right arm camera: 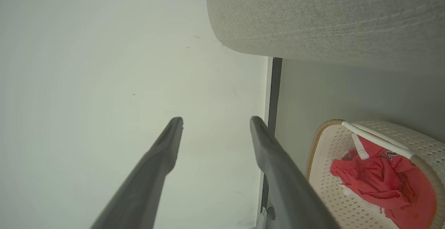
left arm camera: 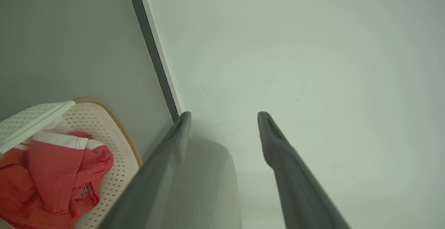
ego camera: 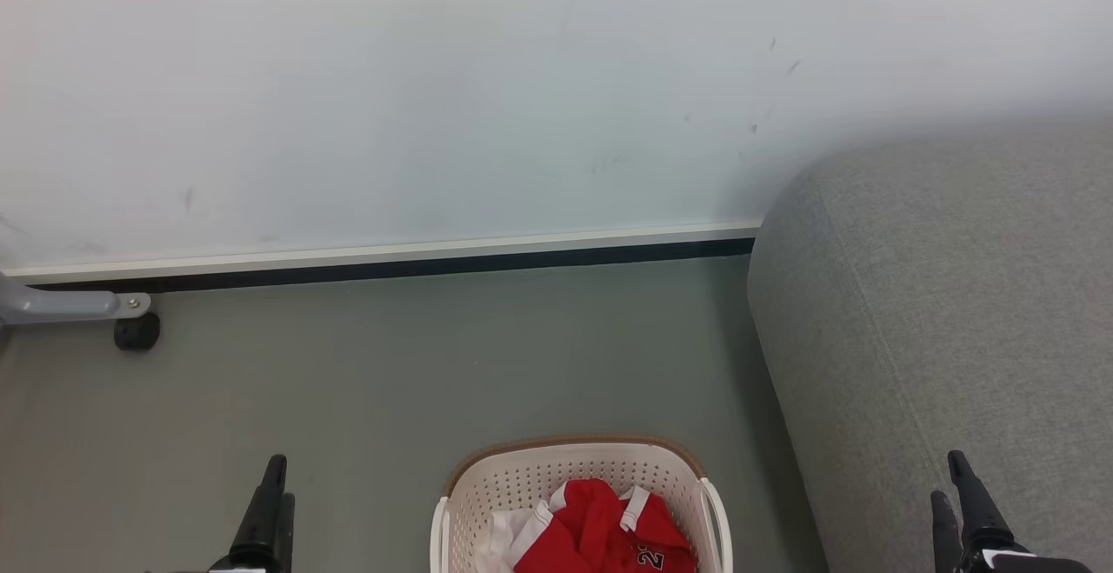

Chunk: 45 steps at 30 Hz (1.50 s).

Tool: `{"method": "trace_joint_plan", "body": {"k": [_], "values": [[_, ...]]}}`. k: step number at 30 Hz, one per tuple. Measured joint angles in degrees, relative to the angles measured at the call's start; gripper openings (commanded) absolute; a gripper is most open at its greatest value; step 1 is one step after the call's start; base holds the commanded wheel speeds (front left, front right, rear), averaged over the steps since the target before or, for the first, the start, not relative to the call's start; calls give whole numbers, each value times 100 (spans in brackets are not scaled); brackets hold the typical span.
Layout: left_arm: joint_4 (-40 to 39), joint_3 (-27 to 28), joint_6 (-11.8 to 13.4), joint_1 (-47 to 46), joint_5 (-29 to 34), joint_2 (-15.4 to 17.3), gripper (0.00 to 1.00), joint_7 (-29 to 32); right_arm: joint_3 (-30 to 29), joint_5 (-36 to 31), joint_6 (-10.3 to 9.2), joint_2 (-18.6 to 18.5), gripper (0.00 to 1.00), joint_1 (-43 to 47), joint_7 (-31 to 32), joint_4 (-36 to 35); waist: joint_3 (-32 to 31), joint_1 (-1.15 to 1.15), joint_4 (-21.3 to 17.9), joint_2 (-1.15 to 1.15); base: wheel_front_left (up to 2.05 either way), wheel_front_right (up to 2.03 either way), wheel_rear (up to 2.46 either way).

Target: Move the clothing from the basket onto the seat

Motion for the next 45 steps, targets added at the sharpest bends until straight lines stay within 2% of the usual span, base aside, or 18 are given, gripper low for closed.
{"method": "trace_joint_plan", "body": {"k": [8, 21, 45], "values": [[-108, -75, 45, 4, 277, 2, 100, -154, 70, -227, -59, -2, 100, 5, -154, -109, -44, 0, -9, 0, 0, 0, 0], [-369, -222, 252, 4, 1135, 7, 100, -359, 294, -1203, -304, -7, 100, 30, -368, -338, -98, 0, -16, 0, 0, 0, 0], [-709, -808, 627, 4, 3707, 348, 100, -816, 1152, -3364, -605, -286, 100, 33, -810, -547, -187, 0, -36, 0, 0, 0, 0]]}}
